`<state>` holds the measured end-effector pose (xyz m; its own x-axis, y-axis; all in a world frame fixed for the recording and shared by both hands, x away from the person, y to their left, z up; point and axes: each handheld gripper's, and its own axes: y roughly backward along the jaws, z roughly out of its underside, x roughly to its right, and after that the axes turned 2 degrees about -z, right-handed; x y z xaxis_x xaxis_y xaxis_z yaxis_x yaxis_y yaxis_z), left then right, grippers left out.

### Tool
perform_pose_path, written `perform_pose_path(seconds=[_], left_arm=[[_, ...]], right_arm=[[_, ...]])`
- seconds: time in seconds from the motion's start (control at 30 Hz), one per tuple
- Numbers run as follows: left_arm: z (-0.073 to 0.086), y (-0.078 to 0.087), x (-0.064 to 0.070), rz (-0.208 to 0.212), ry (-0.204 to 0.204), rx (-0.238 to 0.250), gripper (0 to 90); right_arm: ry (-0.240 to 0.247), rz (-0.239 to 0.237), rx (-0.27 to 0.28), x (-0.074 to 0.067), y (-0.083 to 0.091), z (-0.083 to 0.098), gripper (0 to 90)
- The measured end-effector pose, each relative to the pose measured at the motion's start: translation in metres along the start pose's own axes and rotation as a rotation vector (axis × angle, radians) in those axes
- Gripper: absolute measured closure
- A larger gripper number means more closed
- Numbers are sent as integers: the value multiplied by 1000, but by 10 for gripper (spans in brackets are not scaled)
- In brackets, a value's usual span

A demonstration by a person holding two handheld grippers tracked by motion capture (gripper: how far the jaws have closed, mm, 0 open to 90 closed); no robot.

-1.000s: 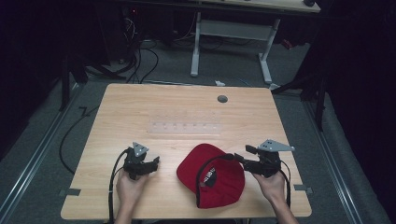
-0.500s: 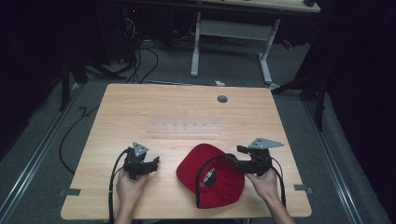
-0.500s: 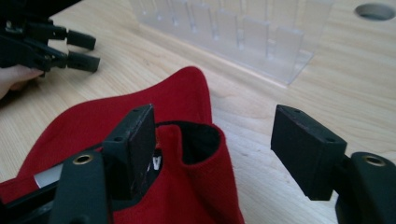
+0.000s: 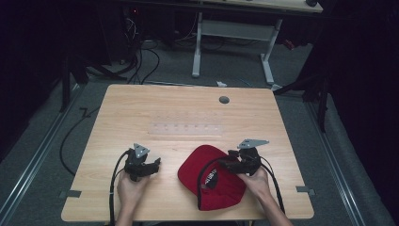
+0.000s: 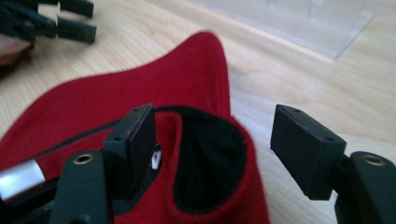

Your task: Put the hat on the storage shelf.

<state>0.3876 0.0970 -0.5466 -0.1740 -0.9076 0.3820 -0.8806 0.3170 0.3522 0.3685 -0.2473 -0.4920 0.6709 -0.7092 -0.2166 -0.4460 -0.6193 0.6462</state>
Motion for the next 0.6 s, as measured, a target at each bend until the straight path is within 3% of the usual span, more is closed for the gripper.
perform_pose_path(seconds=[0.27, 0.33, 0.47, 0.57, 0.6], left_arm=[[0, 0, 0, 0, 0, 0, 307], [0, 0, 0, 0, 0, 0, 307], [0, 0, 0, -1, 0, 2, 307], [0, 0, 0, 0, 0, 1, 305], [0, 0, 0, 0, -1, 1, 305]], right_arm=[[-5, -33, -29, 6, -12, 10, 413], [1, -40, -31, 5, -14, 12, 465], [58, -36, -53, 2, -14, 16, 596], [52, -69, -42, 6, -12, 18, 727], [52, -69, -42, 6, -12, 18, 727]])
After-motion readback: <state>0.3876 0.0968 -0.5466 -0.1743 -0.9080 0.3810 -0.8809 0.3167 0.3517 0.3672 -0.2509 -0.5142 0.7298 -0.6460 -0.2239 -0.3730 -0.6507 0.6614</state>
